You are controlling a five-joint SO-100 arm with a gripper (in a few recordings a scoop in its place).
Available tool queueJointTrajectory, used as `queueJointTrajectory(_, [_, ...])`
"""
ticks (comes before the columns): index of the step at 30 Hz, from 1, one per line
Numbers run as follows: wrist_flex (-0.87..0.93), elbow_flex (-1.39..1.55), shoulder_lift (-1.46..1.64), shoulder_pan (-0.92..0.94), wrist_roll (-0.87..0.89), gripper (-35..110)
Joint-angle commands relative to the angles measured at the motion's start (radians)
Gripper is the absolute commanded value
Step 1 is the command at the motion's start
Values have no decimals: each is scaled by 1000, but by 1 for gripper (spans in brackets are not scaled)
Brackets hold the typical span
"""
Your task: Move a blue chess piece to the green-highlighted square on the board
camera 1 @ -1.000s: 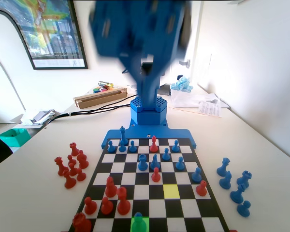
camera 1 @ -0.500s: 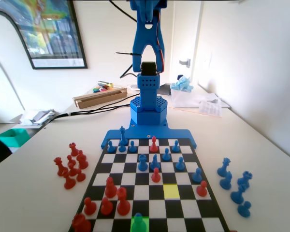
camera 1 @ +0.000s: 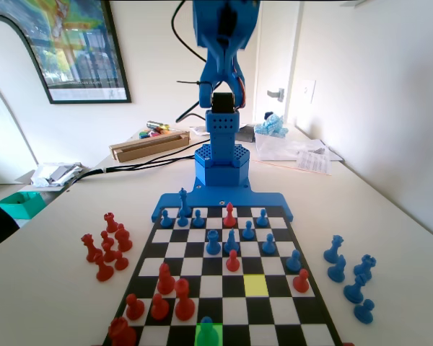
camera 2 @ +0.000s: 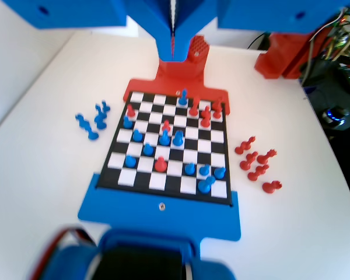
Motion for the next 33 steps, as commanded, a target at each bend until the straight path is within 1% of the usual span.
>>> queueJointTrajectory(1, [-11, 104, 121, -11, -29, 1])
queueJointTrajectory(10, [-147, 298, 247, -37, -14, 1])
queueJointTrajectory(14, [-198, 316, 278, -34, -6, 1])
queueJointTrajectory(33, [-256, 322, 529, -12, -3, 2])
